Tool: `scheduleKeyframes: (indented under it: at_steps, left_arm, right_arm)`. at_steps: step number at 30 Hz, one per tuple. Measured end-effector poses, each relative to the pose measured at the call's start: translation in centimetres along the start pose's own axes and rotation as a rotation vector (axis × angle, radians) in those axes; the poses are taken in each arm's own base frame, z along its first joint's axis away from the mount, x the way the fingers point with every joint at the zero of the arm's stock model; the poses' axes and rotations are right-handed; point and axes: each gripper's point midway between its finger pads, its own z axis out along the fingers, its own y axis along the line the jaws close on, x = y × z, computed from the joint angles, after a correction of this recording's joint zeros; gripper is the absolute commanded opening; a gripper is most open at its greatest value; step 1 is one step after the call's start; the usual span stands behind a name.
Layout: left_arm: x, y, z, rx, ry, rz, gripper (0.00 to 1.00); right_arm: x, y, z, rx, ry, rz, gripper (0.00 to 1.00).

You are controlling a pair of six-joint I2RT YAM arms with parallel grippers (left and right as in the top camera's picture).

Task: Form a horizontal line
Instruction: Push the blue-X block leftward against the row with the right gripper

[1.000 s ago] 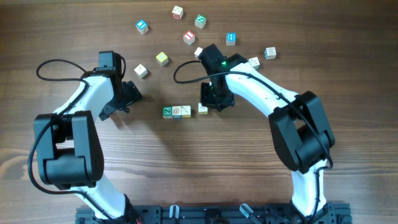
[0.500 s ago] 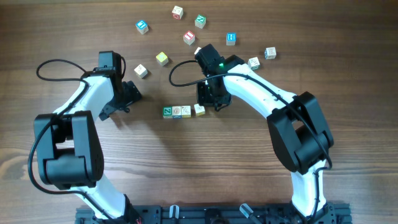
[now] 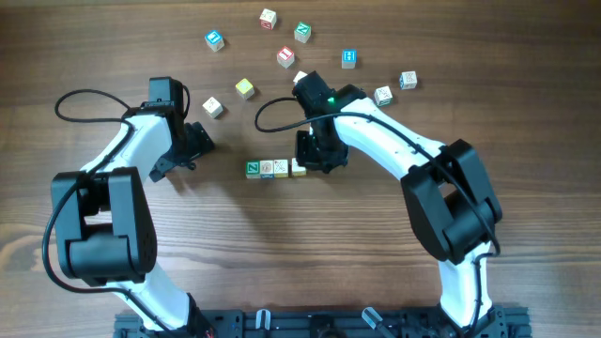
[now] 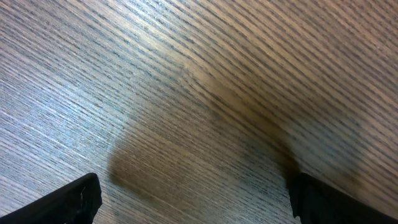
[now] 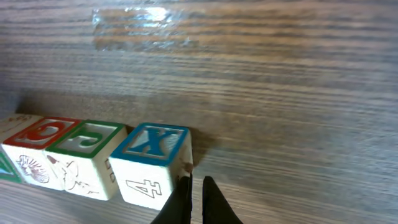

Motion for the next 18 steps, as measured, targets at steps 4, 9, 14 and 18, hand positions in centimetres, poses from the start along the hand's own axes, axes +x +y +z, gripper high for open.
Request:
scheduleKeyframes:
  at_steps: [4,9,14,18]
  left_arm:
    - [0.01,0.0,0.0,0.0,0.0,0.0,1.0]
    - [0.01,0.0,0.0,0.0,0.0,0.0,1.0]
    - [0.01,0.0,0.0,0.0,0.0,0.0,1.0]
    - [0.01,0.0,0.0,0.0,0.0,0.0,1.0]
  right_arm:
    - [0.06,0.48,0.07,-0.011,-0.003,0.042,0.08]
    - [-0.15,0.69,0.07,-0.02,-0.01,0.046,0.08]
    - [-0.16,0.69,0.07,-0.02,-0.011,0.045,0.09]
    - [-0.29,0.59,0.07,-0.014,-0.018,0.014,0.16]
